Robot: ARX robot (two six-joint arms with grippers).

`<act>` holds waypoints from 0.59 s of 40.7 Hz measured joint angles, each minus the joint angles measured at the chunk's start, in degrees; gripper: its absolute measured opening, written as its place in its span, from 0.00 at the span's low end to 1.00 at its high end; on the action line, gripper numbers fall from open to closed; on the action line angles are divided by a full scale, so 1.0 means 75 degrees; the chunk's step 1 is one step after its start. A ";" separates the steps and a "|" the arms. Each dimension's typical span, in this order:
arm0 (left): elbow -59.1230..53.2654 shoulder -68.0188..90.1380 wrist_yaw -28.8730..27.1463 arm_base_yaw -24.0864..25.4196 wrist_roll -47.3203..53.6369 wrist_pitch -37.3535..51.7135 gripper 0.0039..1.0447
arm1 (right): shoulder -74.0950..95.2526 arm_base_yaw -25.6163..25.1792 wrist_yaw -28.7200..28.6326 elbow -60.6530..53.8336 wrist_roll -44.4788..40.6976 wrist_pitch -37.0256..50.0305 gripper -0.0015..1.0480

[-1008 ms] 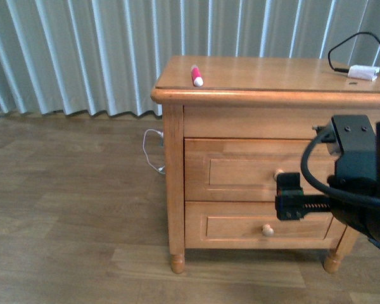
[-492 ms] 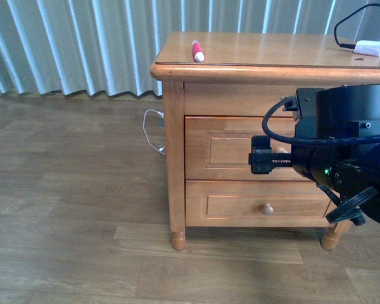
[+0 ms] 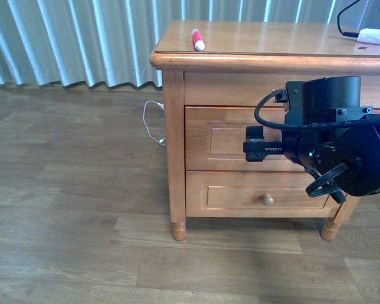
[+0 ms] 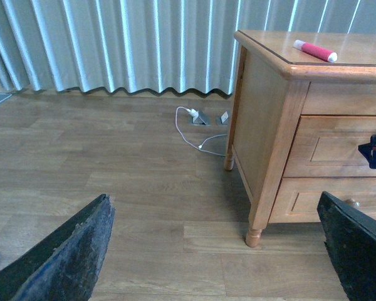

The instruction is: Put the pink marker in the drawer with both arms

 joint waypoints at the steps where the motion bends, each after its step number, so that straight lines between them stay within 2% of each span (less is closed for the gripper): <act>1: 0.0000 0.0000 0.0000 0.0000 0.0000 0.0000 0.94 | 0.0012 -0.0003 0.0003 0.0029 -0.0003 -0.0012 0.91; 6: 0.0000 0.0000 -0.0003 0.0000 0.0000 0.0000 0.94 | 0.0055 -0.0009 0.0023 0.0079 -0.0006 -0.0038 0.89; 16: 0.0000 0.0000 0.0000 0.0000 0.0000 0.0000 0.94 | 0.0160 -0.0009 0.0026 0.0178 -0.0058 -0.0242 0.45; 22: 0.0000 0.0000 -0.0003 0.0000 0.0000 0.0000 0.94 | 0.0160 -0.0038 0.0096 0.0178 -0.0087 -0.0280 0.25; 24: 0.0000 0.0000 0.0000 0.0000 0.0000 0.0000 0.94 | 0.0160 -0.0038 0.0114 0.0178 -0.0076 -0.0286 0.22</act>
